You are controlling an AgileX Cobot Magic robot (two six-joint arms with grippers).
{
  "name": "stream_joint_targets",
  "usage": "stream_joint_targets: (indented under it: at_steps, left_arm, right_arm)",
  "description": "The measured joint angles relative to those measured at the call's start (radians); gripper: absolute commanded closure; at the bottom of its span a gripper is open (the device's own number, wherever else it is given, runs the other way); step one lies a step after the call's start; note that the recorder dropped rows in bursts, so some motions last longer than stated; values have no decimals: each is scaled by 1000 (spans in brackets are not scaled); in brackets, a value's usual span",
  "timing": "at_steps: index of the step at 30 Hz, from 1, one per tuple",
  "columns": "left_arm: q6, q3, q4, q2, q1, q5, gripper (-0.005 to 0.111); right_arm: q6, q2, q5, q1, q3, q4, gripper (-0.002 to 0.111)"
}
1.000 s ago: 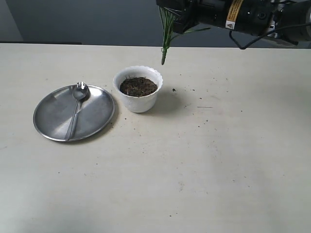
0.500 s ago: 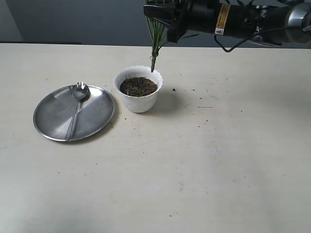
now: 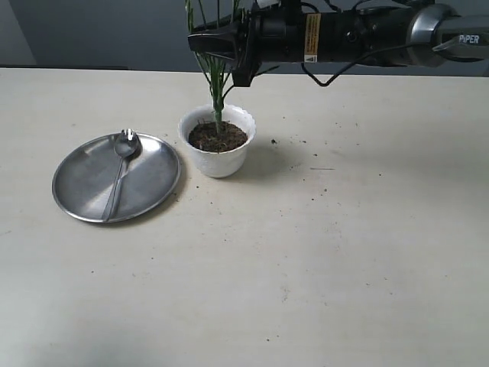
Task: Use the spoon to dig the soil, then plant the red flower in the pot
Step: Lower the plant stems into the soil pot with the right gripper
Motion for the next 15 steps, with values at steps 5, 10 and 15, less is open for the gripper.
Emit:
stream_joint_targets:
  at_steps: [5, 10, 15]
  left_arm:
    - [0, 0, 0, 0, 0, 0, 106]
    - [0, 0, 0, 0, 0, 0, 106]
    - [0, 0, 0, 0, 0, 0, 106]
  right_arm:
    - [2, 2, 29, 0, -17, -16, 109]
    - [34, 33, 25, 0, -83, -39, 109]
    - [61, 69, 21, 0, -129, -89, 109]
